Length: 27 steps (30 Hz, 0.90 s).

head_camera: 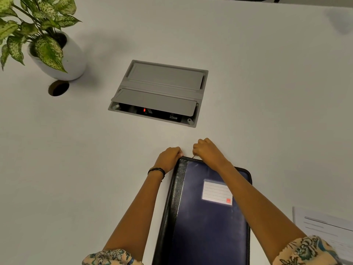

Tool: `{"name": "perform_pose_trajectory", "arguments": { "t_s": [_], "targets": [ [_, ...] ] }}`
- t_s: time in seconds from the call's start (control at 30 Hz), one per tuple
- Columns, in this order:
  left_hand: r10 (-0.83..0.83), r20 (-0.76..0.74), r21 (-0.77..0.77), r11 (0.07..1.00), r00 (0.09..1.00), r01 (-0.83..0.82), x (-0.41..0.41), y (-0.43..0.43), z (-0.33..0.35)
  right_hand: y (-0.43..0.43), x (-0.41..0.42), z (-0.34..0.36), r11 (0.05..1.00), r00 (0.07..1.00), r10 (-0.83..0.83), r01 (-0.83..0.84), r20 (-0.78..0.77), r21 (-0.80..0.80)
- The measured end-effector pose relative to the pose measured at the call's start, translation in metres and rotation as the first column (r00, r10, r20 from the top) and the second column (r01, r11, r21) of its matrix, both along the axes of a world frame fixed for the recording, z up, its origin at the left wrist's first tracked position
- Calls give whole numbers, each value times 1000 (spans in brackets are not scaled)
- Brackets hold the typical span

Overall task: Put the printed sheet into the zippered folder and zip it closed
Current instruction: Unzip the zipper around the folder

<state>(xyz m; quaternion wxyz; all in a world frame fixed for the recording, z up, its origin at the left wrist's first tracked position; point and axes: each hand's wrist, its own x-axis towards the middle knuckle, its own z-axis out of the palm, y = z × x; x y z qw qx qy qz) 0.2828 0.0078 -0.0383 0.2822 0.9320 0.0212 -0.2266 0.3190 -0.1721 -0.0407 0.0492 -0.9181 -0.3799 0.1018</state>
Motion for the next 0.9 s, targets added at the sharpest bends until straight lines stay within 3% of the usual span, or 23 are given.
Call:
{"name": "perform_pose_trajectory", "arguments": {
  "t_s": [0.27,0.67,0.9],
  "targets": [
    [-5,-5,23,1000,1000,5,0,-1,2,-38,-10,-2,999,999,-39,39,28,-5],
    [16,-3,33,999,1000,-16,0,1,-4,-145,-46,7,956,947,-294,289,126,59],
    [72,4,9,997,997,-72,-3,-2,-3,-176,-83,1,864,863,-497,483,93,140]
  ]
}}
